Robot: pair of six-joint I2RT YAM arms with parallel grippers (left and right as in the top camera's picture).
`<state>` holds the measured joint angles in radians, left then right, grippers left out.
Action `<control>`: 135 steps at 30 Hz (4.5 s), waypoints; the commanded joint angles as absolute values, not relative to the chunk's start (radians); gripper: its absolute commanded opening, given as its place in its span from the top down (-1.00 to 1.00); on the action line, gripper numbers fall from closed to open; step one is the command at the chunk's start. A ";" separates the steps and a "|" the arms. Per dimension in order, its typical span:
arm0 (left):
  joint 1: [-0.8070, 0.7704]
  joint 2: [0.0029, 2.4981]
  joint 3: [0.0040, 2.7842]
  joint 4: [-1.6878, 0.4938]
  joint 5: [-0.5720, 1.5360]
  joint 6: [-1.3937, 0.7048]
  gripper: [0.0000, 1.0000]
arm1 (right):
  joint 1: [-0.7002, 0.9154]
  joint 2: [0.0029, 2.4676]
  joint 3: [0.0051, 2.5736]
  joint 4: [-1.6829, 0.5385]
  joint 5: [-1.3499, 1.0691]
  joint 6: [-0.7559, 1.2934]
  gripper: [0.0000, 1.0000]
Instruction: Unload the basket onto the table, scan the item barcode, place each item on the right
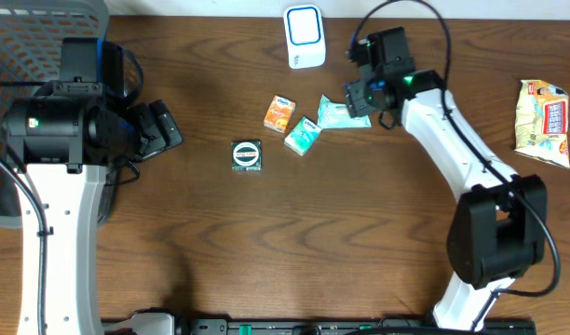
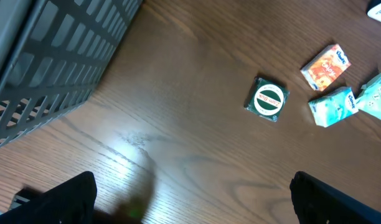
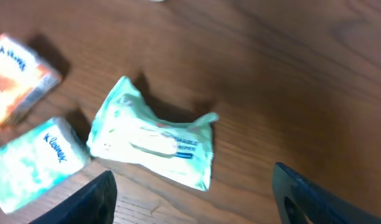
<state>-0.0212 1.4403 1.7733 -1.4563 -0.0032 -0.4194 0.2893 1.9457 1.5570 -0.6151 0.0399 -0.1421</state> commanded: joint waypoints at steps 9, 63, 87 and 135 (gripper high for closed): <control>-0.016 1.444 1.771 -1.458 -0.012 -0.424 -0.95 | 0.281 2.103 1.556 -0.488 0.027 0.007 -0.23; -0.016 1.444 1.771 -1.458 -0.012 -0.424 -0.95 | 0.388 1.913 1.335 -1.055 -0.063 -0.004 0.98; -0.016 1.444 1.771 -1.458 -0.012 -0.424 -0.96 | 0.387 1.916 1.247 -0.848 -0.081 0.096 0.98; -0.016 1.444 1.771 -1.458 -0.012 -0.424 -0.95 | 0.105 2.023 1.341 -0.857 -0.258 -0.019 0.03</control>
